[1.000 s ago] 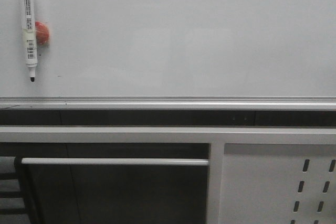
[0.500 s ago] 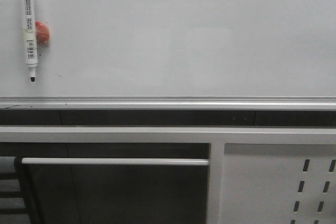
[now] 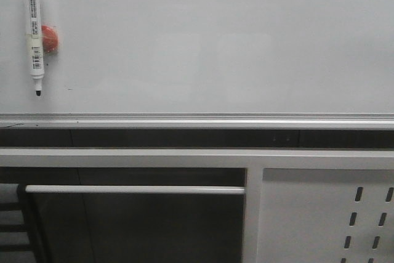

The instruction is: Write number 1 on whiteboard

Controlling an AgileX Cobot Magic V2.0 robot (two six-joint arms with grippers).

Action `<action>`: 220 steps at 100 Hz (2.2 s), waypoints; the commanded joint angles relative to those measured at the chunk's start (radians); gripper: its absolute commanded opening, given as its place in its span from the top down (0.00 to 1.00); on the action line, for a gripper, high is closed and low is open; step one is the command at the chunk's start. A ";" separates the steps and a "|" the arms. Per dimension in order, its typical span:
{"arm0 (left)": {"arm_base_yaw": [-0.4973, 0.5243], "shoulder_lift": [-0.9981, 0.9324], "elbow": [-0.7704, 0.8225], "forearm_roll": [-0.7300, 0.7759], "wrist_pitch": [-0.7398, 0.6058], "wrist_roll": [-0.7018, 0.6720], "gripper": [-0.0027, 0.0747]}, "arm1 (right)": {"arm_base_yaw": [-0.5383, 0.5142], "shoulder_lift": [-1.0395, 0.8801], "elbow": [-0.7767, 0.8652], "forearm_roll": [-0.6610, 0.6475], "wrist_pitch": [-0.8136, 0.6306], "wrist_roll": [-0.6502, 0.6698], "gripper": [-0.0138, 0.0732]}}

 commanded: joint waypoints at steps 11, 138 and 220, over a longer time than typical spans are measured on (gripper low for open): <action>-0.010 0.106 -0.026 0.020 -0.221 -0.013 0.36 | -0.007 0.020 -0.038 -0.004 -0.070 -0.012 0.93; -0.086 0.638 -0.024 -0.032 -0.822 -0.062 0.37 | -0.007 0.058 -0.018 0.091 -0.062 -0.173 0.93; -0.086 0.729 -0.057 -0.056 -0.982 -0.062 0.45 | -0.007 0.058 -0.018 0.091 -0.062 -0.175 0.93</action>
